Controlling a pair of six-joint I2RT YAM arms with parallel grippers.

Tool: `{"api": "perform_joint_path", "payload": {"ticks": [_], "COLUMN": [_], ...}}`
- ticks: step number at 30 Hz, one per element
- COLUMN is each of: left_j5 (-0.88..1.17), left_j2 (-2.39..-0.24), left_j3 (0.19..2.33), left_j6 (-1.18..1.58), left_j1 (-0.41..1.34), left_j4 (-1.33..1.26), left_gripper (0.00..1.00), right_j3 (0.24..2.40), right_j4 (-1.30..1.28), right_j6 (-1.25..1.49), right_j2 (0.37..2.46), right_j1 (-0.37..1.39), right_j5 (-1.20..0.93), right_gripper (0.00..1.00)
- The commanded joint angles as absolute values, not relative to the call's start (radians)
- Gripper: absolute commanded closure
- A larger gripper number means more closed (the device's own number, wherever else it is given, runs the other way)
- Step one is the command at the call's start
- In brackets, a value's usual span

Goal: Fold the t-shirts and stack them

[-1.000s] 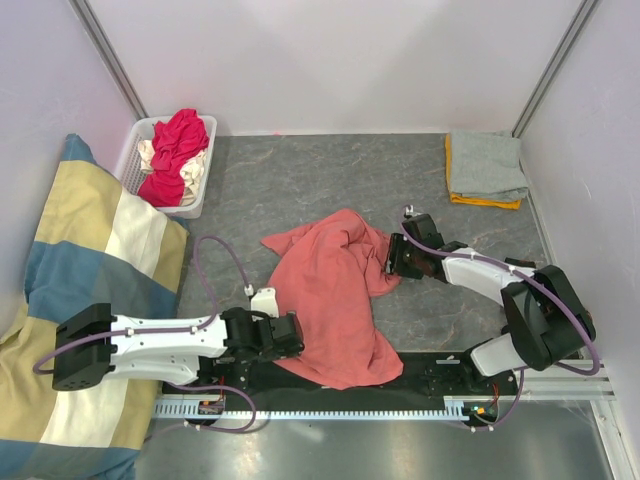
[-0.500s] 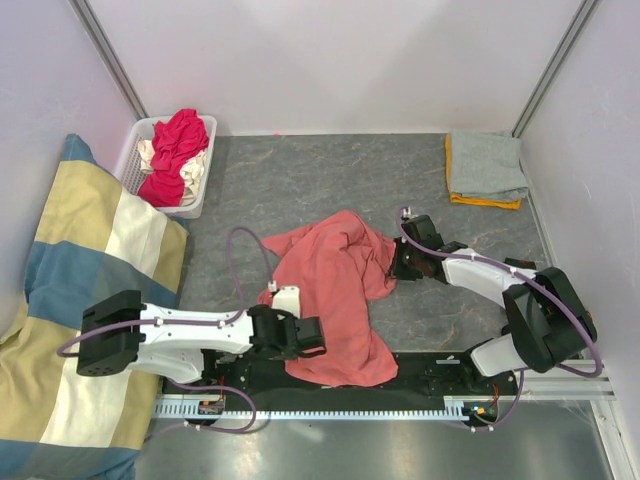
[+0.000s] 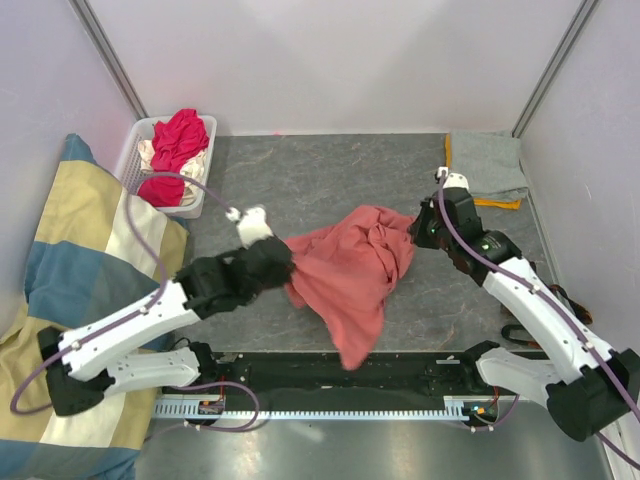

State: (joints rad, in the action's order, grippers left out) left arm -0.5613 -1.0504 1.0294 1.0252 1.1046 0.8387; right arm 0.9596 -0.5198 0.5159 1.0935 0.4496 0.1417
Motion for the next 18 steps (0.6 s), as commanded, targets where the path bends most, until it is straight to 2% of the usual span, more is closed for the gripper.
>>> {"api": "perform_joint_path", "payload": {"ticks": [1,6,12,18], "left_j5": [-0.664,-0.658,-0.62,-0.565], "left_j2": [-0.947,-0.98,-1.058,-1.195], "left_j3": [1.077,1.184,1.275,1.281], "left_j6": [0.781,0.591,0.451,0.385], "left_j1": [0.846,0.651,0.552,0.477], "left_j4": [0.868,0.815,0.7,0.597], "left_gripper": [0.98,0.98,0.98,0.98], "right_j3": [1.014,1.066,1.141,1.12], "right_j4": [-0.643,-0.702,-0.753,-0.77], "right_j6": [0.512,0.522,0.496,0.488], "right_j2": [1.022,0.965,0.92,0.931], "right_j1": [0.449,0.451,0.451,0.451], "right_j5": [0.274,0.428,0.583,0.615], "right_gripper": [1.0,1.0,1.0,1.0]}}
